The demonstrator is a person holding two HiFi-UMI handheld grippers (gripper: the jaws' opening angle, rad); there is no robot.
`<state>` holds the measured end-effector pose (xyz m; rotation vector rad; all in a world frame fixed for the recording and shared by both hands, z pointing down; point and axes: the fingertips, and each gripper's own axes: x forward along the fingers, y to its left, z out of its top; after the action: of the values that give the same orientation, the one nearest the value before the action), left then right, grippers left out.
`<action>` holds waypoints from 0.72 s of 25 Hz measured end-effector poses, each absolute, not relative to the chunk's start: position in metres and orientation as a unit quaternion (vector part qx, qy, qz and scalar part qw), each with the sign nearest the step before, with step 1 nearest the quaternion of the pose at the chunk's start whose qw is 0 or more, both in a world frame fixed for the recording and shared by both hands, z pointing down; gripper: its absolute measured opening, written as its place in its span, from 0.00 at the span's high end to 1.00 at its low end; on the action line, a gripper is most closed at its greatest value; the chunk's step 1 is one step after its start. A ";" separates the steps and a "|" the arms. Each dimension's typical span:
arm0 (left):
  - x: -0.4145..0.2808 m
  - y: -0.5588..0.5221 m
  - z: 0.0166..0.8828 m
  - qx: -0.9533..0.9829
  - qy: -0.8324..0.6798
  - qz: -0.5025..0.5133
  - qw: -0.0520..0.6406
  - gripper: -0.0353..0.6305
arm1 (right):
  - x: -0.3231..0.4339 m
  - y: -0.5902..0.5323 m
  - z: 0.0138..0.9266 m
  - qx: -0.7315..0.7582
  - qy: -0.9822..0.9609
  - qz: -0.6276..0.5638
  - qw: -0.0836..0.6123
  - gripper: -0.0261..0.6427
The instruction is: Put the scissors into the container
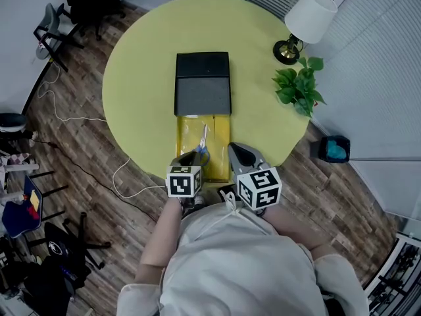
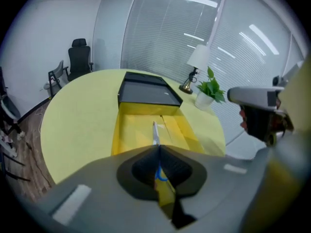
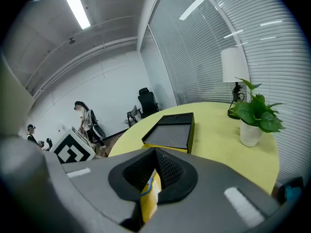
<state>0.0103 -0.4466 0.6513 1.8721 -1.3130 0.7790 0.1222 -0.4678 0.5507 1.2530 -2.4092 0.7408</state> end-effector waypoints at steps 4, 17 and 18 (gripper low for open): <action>0.008 -0.456 0.612 0.750 -0.529 0.255 0.305 0.94 | 0.114 -0.461 0.544 0.438 -0.848 0.252 0.158 0.96; -0.001 -0.457 0.459 0.819 -0.560 0.073 0.101 0.94 | 0.092 -0.442 0.505 0.445 -0.865 0.187 0.136 0.96; -0.003 -0.455 0.454 0.821 -0.560 0.068 0.094 0.94 | 0.091 -0.441 0.501 0.447 -0.866 0.180 0.134 0.96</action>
<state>-0.0029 -0.4546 0.4542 2.4344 -1.6598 0.2012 0.0910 -0.4407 0.5015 1.2953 -2.5096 0.5220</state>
